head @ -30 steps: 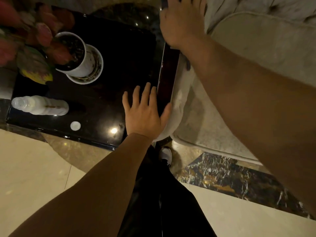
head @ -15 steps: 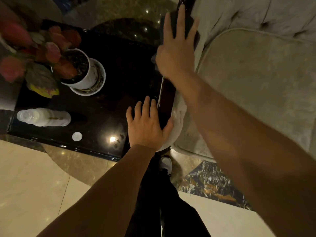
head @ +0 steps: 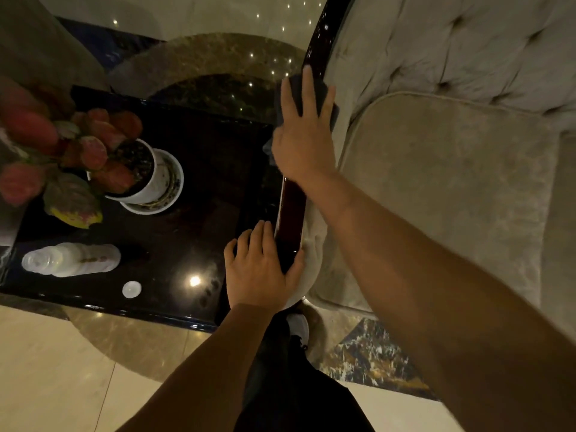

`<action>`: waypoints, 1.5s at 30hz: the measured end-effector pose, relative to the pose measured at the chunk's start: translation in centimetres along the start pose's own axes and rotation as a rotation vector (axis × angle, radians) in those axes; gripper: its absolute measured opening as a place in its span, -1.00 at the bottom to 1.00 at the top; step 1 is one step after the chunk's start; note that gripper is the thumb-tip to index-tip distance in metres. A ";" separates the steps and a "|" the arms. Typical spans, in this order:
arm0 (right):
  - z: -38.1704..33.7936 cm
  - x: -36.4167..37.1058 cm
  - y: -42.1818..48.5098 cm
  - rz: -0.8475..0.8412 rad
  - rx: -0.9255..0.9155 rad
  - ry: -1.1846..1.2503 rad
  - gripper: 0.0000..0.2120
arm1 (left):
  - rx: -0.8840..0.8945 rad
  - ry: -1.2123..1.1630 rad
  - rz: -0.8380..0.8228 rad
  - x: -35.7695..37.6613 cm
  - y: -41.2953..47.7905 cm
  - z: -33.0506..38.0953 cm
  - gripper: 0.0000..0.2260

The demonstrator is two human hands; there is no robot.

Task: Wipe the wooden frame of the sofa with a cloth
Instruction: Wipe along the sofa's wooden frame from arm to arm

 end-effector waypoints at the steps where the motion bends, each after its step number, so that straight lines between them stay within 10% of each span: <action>1: -0.5 0.3 -1.6 -0.017 -0.040 -0.076 -0.39 | 0.003 -0.010 -0.010 0.0 0.0 0.0 -0.30; 7: -1.7 1.9 -8.1 -0.204 -0.191 -0.218 -0.55 | 0.019 0.005 -0.095 -0.1 0.4 -0.1 -0.24; 16: 6.6 -2.0 14.7 -0.271 0.055 -0.109 -0.33 | -0.074 -0.369 -0.093 -4.5 12.5 2.4 -0.11; 23: 7.3 -3.1 11.5 -0.401 -0.271 -0.070 -0.39 | -0.115 -0.435 -0.115 -8.6 23.1 6.6 -0.16; 31: 11.5 -7.2 24.6 -0.145 -0.074 -0.306 -0.40 | -0.119 -0.124 -0.093 -10.3 32.4 9.3 -0.22; 37: 15.3 -10.3 25.8 -0.227 -0.454 -0.421 -0.47 | -0.140 -0.062 -0.041 -11.4 35.0 11.1 -0.32; 42: 16.5 -13.0 28.3 0.020 -0.238 -0.315 -0.49 | -0.172 -0.047 -0.025 -11.8 35.1 11.5 -0.37; 45: 11.7 -8.3 23.7 -0.222 -0.394 -0.206 -0.54 | -0.196 -0.038 -0.038 -11.7 35.0 11.3 -0.34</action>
Point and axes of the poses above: each hand's wrist, its own y-axis towards the middle knuckle, its own x-axis out of the palm, z = x × y, the point moved 5 cm from there along y, towards the middle knuckle, and after that the axes turned 12 degrees about y, right-handed, at the moved point
